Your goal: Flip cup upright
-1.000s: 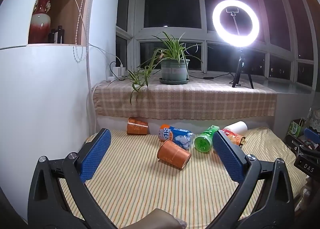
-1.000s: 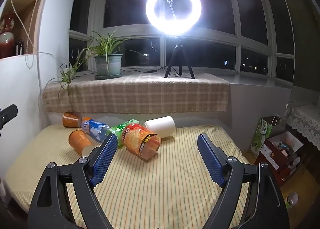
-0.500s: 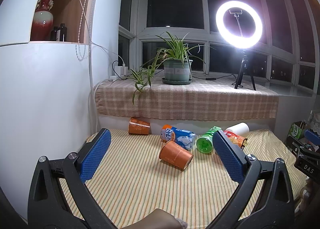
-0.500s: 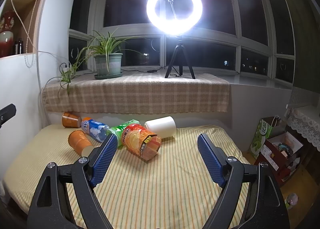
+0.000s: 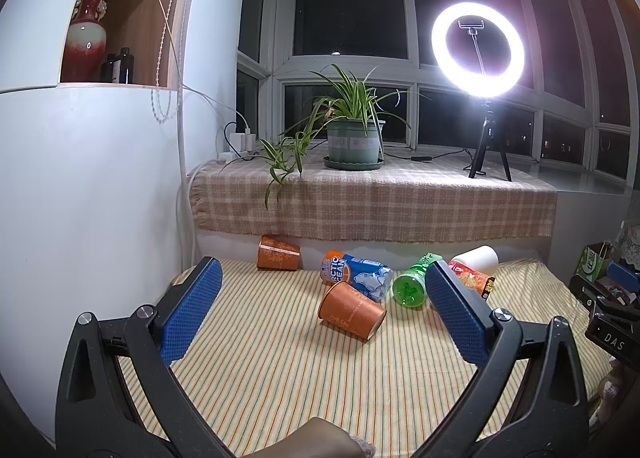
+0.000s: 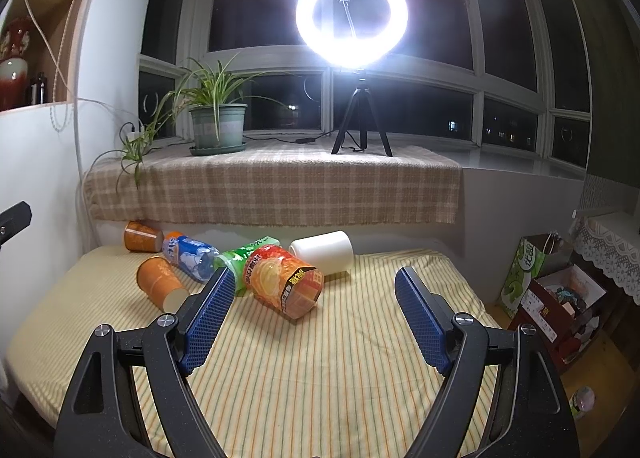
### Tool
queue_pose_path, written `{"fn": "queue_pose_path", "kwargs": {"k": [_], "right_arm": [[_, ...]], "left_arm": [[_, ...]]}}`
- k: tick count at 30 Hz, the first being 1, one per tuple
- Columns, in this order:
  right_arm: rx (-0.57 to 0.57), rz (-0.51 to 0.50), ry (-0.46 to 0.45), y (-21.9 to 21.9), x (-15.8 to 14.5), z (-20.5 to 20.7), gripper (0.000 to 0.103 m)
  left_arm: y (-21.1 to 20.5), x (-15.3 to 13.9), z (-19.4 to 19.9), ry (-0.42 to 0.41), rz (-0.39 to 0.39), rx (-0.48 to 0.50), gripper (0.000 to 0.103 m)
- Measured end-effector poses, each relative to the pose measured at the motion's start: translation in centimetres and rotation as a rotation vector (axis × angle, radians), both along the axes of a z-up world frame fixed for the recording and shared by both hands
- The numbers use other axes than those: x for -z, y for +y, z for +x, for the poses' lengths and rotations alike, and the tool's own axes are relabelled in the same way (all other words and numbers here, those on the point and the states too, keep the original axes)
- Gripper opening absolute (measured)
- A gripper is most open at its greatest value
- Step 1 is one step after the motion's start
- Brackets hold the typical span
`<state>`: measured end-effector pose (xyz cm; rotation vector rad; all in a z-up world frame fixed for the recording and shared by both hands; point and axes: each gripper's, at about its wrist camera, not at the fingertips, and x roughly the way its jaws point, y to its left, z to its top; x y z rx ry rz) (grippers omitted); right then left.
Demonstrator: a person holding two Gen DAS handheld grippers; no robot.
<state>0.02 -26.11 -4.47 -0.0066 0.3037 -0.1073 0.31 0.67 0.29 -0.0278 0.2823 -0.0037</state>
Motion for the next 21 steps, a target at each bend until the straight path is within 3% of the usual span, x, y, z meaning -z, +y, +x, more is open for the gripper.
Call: {"fn": "queue_pose_path", "kwargs": {"k": [21], "right_arm": [[0.002, -0.003, 0.001, 0.14, 0.22, 0.13, 0.082]], "left_arm": [[0.02, -0.12, 0.06, -0.002, 0.001, -0.001, 0.103]]}}
